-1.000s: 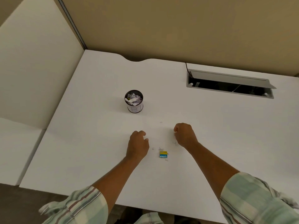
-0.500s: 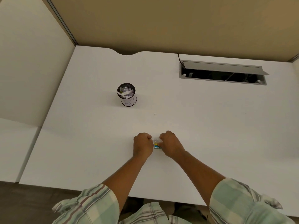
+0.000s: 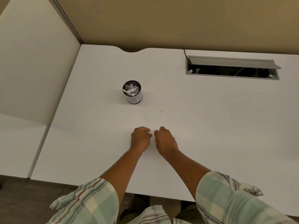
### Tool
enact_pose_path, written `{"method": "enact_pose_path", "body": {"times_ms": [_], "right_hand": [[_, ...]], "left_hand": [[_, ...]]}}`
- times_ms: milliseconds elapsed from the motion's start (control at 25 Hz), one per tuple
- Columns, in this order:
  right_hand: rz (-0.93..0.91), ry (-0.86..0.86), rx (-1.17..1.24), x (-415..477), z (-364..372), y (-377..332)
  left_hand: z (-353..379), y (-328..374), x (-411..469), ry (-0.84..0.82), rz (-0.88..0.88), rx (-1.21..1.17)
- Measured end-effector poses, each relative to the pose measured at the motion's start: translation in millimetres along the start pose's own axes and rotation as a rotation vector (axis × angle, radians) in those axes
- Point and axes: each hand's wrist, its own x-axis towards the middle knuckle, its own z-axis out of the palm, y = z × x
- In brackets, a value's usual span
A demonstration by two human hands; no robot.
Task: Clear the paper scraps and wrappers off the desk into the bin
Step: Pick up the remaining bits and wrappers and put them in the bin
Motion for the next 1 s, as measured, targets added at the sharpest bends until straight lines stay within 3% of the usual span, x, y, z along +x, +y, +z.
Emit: {"method": "enact_pose_path", "body": {"times_ms": [320, 400, 560, 680, 880, 1000], "right_hand": [[0.035, -0.046, 0.031, 18.1, -2.6, 2.8], [0.133, 0.017, 0.212, 27.0, -5.3, 10.2], [0.376, 0.171, 0.812, 40.4, -41.4, 16.6], [0.333, 0.216, 1.042, 55.5, -85.7, -0.2], [0.073, 0.299, 0.858, 97.9, -137.7, -36.4], [-0.028, 0.295, 0.685, 122.6, -146.2, -54.3]], "left_hand": [[-12.7, -17.6, 16.2, -0.076, 0.286, 0.266], [-11.3, -16.0, 18.1, -0.087, 0.308, 0.282], [-6.8, -12.4, 19.1, -0.115, 0.393, 0.384], [2.2, -12.6, 19.4, -0.092, 0.444, 0.405], [7.3, -12.8, 28.3, -0.090, 0.522, 0.605], [1.9, -14.9, 30.9, -0.044, 0.476, 0.478]]}}
